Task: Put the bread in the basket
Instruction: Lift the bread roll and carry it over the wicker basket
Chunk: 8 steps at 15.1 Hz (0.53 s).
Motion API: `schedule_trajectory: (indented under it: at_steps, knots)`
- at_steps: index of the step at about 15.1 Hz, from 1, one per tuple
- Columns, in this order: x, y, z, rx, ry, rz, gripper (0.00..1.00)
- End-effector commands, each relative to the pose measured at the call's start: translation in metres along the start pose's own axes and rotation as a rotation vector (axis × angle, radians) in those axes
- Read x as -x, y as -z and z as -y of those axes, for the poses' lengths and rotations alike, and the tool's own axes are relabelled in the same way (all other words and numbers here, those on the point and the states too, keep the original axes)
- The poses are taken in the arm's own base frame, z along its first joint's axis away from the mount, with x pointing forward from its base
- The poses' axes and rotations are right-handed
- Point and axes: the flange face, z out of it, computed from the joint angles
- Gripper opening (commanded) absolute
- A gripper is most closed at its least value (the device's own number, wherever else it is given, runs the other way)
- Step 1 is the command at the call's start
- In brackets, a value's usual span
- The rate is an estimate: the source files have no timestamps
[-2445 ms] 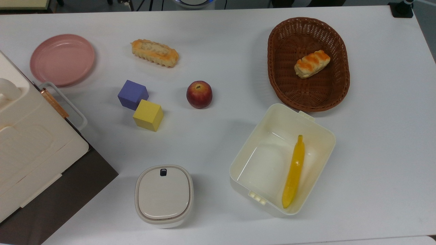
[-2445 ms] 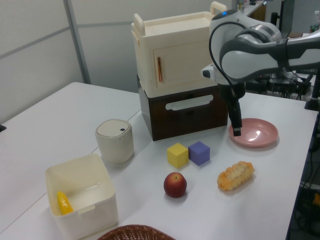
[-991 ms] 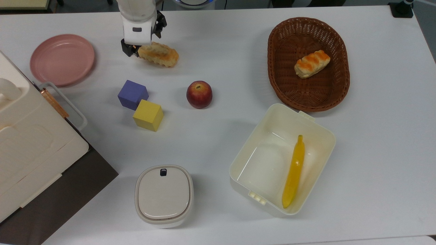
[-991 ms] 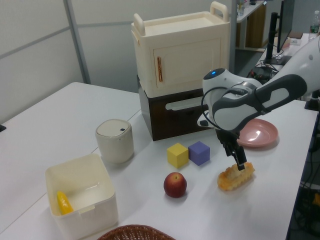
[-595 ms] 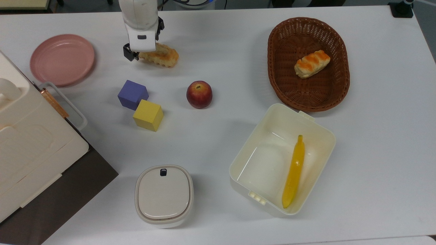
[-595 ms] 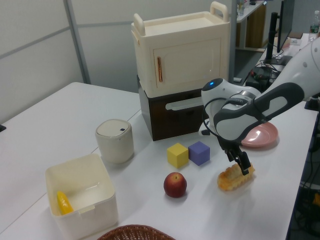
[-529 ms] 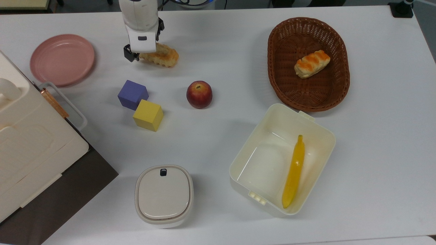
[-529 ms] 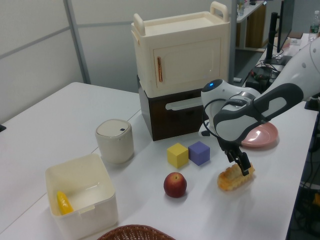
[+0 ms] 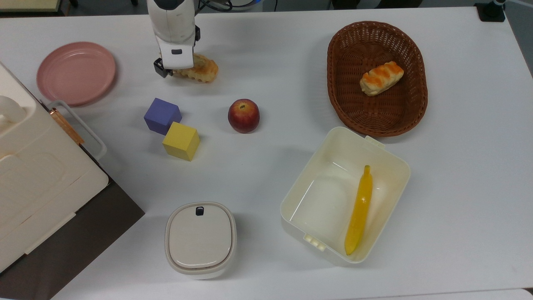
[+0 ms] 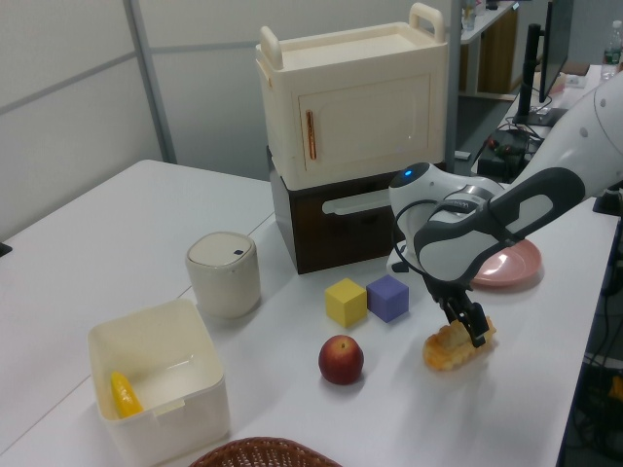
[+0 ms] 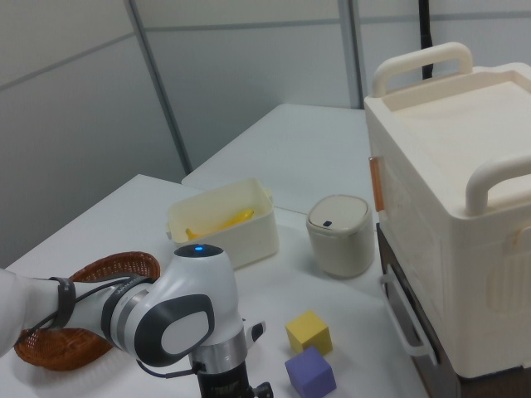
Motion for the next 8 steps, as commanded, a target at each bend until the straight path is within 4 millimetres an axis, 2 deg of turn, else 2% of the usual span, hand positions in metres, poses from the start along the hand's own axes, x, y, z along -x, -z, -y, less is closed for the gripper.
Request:
schedule_trajectory:
  at_steps: [1,4,6,8]
  knots:
    - [-0.001,0.007,0.001,0.028,0.016,0.004,0.45]
    - [-0.007,0.024,-0.004,0.056,-0.064,-0.014,0.42]
    - [-0.030,0.040,0.006,0.082,-0.094,-0.021,0.42]
    - [-0.044,0.063,0.010,0.090,-0.130,-0.016,0.43]
